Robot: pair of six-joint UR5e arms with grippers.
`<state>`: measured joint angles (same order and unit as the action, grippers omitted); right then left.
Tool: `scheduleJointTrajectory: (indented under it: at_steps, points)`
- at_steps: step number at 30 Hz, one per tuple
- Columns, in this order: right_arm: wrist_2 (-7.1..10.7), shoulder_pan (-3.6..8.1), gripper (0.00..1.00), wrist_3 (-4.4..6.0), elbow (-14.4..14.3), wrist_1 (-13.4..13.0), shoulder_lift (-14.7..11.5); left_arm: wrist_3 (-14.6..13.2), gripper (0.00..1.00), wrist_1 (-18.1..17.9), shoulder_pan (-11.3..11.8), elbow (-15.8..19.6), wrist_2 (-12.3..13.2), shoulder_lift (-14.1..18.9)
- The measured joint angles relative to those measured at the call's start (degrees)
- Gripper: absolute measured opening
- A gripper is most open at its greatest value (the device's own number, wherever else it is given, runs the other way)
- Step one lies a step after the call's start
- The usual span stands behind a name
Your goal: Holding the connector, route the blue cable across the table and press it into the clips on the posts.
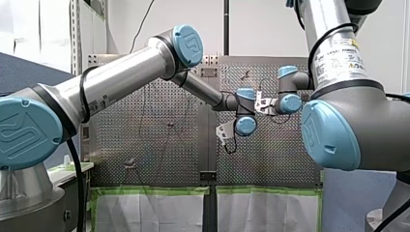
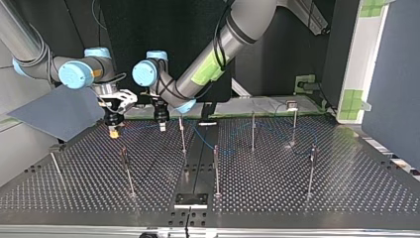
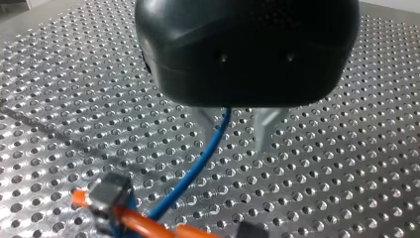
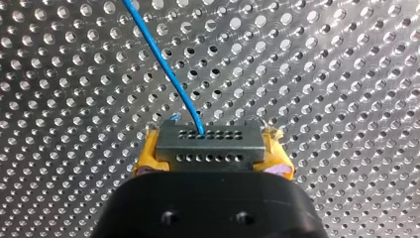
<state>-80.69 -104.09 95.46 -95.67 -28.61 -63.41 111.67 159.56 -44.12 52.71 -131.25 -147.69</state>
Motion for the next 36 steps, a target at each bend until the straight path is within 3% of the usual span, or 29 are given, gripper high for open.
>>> scheduleJointTrajectory:
  at_steps: [1,8,14,20,36]
  points:
    - [0.00,0.00,0.00,-0.05,0.02,0.05,-0.03,0.08,0.00,0.00,0.03,0.00,0.14,0.00]
    - [0.01,-0.01,0.00,-0.43,0.64,1.31,-0.64,2.05,0.00,1.46,0.24,-0.05,0.27,0.13]
    - [0.34,0.26,0.00,-0.02,1.26,2.61,-3.21,4.82,0.00,4.34,-0.28,0.02,-0.52,1.72]
    - [1.80,0.17,0.00,0.61,2.69,5.12,-6.50,5.38,0.00,6.91,-1.46,0.62,-1.16,4.90]
    - [3.11,-0.08,0.00,0.70,5.35,11.15,-13.07,2.54,0.00,2.06,-2.26,7.94,-0.73,13.75]
